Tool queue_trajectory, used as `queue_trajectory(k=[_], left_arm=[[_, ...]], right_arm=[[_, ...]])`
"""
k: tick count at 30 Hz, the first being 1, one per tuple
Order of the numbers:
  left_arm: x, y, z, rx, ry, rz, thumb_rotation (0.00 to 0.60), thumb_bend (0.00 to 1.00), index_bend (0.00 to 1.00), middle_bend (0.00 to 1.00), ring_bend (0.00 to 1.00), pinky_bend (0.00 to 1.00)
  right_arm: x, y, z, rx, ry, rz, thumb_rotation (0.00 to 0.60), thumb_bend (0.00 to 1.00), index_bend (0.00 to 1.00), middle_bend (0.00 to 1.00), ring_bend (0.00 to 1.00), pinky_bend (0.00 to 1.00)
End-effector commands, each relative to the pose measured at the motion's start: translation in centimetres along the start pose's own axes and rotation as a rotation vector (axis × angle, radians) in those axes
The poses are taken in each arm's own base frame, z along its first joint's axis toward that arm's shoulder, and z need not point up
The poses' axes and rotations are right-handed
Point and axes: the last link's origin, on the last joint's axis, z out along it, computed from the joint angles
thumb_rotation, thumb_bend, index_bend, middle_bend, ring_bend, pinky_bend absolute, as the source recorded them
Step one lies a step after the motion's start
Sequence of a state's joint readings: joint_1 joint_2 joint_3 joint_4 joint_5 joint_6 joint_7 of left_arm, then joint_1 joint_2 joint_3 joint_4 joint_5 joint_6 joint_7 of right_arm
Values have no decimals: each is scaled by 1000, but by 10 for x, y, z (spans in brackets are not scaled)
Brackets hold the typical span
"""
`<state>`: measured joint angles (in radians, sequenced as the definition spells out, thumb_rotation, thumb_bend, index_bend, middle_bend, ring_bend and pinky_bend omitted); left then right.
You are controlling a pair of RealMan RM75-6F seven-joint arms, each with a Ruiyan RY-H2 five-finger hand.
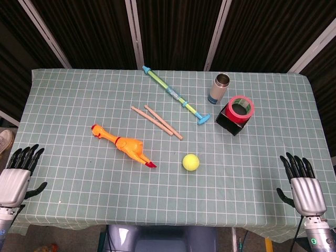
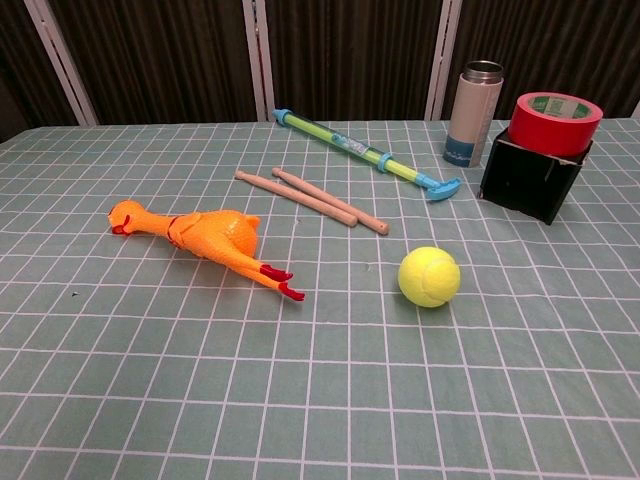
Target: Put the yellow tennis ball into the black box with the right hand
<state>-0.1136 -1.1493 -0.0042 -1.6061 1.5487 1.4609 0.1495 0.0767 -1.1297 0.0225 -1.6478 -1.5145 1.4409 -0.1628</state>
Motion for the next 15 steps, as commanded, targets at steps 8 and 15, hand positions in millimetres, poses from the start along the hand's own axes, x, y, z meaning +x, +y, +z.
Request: queue_trajectory(k=[8,15], left_arm=[[1,3,1,-2,8,2,600,178,0,0,0,0],[4,13,-8,-48,13,3,600,178,0,0,0,0]], right_arm=[[-1,-4,-2,29,-9,3,600,304,0,0,0,1],[-14,-35,-11,158,-21,224,600,307,110,150,255,457]])
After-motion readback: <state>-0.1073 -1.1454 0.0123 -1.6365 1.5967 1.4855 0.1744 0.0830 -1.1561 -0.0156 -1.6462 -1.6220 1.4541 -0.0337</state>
